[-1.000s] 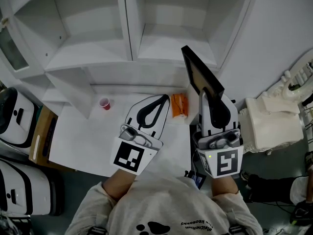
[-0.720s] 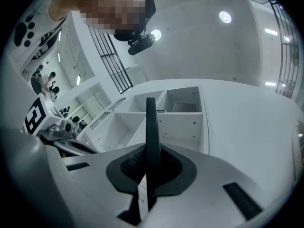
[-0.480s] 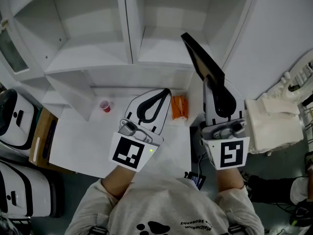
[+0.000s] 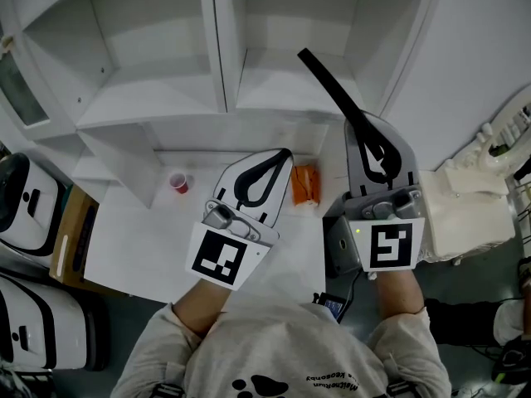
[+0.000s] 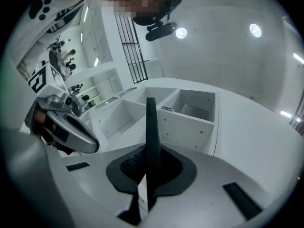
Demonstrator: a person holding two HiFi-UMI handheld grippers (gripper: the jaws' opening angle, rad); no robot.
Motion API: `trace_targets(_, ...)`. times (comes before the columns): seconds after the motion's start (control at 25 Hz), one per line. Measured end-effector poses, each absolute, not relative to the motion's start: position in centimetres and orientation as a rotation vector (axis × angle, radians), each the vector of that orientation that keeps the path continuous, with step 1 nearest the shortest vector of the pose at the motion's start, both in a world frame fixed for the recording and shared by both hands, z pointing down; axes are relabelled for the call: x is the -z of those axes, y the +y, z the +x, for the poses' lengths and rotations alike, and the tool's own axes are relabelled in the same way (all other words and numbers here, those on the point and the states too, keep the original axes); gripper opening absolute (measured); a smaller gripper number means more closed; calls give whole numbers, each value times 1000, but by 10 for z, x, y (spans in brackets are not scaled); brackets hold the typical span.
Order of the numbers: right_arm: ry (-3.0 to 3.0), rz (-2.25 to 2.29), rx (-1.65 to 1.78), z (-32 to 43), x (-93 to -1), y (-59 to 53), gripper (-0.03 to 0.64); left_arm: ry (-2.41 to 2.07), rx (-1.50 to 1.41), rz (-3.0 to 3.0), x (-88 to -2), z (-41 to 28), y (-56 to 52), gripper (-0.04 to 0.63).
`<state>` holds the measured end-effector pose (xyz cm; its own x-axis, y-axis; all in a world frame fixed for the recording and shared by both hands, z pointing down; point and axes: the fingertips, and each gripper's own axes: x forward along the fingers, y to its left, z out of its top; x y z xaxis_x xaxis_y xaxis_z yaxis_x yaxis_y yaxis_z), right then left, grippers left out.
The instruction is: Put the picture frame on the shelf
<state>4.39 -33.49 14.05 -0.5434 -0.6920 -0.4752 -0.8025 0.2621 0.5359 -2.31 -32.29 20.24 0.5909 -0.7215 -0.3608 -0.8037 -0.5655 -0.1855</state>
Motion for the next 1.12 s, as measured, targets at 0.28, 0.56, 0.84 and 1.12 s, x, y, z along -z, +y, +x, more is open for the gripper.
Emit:
trace_targets(0.28, 2447, -1486, -1353, 35, -151, -354, 52, 1238, -349, -2494, -202, -25, -326, 20)
trace_targets(0.56, 2519, -1482, -1589, 21, -159, -370, 52, 1235, -347, -2481, -200, -27, -331, 20)
trace_targets(0.84, 2558, -1474, -1668, 14, -167, -383, 52, 1241, -335, -2471, -195, -26, -342, 20)
trace_targets(1.12, 2610, -1461, -1762, 5, -184, -404, 52, 1227, -331, -2469, -195, -22, -353, 20)
